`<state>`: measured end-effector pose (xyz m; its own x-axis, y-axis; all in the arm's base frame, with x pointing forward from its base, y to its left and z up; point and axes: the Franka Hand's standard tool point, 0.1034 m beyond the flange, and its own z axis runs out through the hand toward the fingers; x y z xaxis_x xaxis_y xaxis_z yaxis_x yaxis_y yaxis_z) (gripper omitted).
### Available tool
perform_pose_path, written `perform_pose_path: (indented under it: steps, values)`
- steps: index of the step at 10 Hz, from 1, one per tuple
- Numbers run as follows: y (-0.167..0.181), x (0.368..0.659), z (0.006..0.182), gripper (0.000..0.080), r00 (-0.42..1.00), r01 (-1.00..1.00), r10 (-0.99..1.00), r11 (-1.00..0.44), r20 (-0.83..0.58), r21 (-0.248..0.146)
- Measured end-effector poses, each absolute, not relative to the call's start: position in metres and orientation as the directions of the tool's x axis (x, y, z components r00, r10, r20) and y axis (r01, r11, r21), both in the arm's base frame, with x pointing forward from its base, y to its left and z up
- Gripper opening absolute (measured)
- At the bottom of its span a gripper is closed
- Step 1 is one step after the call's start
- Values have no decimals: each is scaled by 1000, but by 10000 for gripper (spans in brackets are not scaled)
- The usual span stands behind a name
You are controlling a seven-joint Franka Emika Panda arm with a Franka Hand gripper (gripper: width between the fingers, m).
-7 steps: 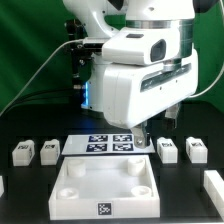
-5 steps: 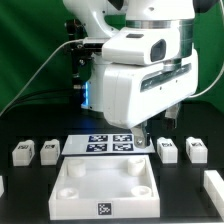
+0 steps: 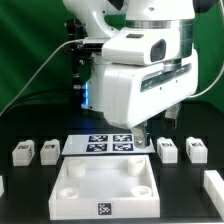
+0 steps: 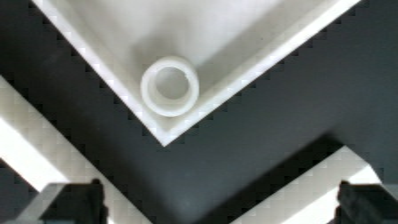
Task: Assemble one leg
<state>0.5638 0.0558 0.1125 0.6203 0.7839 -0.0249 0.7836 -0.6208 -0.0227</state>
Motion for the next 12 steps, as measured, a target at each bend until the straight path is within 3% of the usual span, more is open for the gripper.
perform_pose_path:
  steps: [3,4,7,8,9,12]
  values:
    - [56,564,112,649,578,815,816,-578,-24,-24]
    - [52,559,111,649,481,876,876,-482,-19,-21]
    - [19,498,98,650,159,987,987,-160,-15,-36]
    - [10,483,86,649,28,999,1000,-29,-6,-45]
    - [2,467,74,649,-2,999,1000,3,2,-45]
    - [-15,427,28,650,45,998,999,-44,21,-51]
